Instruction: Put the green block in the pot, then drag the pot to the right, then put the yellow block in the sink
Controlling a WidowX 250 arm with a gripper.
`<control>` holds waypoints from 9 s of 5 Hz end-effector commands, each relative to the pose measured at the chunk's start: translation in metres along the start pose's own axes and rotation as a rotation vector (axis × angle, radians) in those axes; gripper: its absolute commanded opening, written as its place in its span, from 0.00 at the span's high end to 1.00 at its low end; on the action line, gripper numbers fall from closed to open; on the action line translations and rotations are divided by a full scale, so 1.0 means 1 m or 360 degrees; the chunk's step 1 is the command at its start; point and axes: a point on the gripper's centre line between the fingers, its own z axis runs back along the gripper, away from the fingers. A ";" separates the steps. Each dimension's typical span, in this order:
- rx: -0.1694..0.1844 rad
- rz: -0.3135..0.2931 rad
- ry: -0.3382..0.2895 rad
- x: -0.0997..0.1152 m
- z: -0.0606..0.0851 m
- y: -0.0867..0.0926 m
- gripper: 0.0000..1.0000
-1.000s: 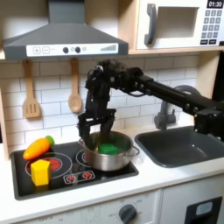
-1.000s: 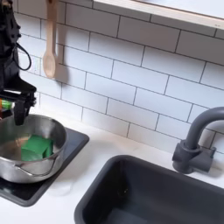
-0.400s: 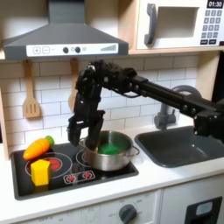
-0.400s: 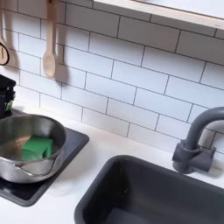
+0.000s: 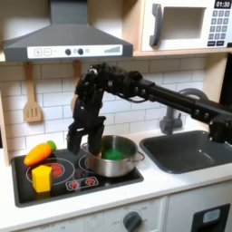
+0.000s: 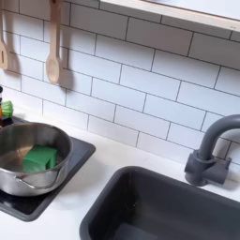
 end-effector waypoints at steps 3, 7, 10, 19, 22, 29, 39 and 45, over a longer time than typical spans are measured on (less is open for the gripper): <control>0.0078 0.0128 -0.0035 -0.018 -0.006 0.051 0.00; 0.0105 0.0158 -0.0091 -0.008 -0.013 0.063 0.00; 0.0142 0.0186 -0.0146 0.007 -0.024 0.068 0.00; 0.0173 0.0192 -0.0136 0.022 -0.057 0.062 0.00; 0.0194 0.0174 -0.0094 0.024 -0.070 0.065 0.00; 0.0137 0.0083 -0.0170 0.023 -0.059 0.047 1.00; -0.0446 -0.0630 -0.0310 -0.040 0.027 -0.147 1.00; -0.0654 -0.0999 -0.0282 -0.093 0.044 -0.240 1.00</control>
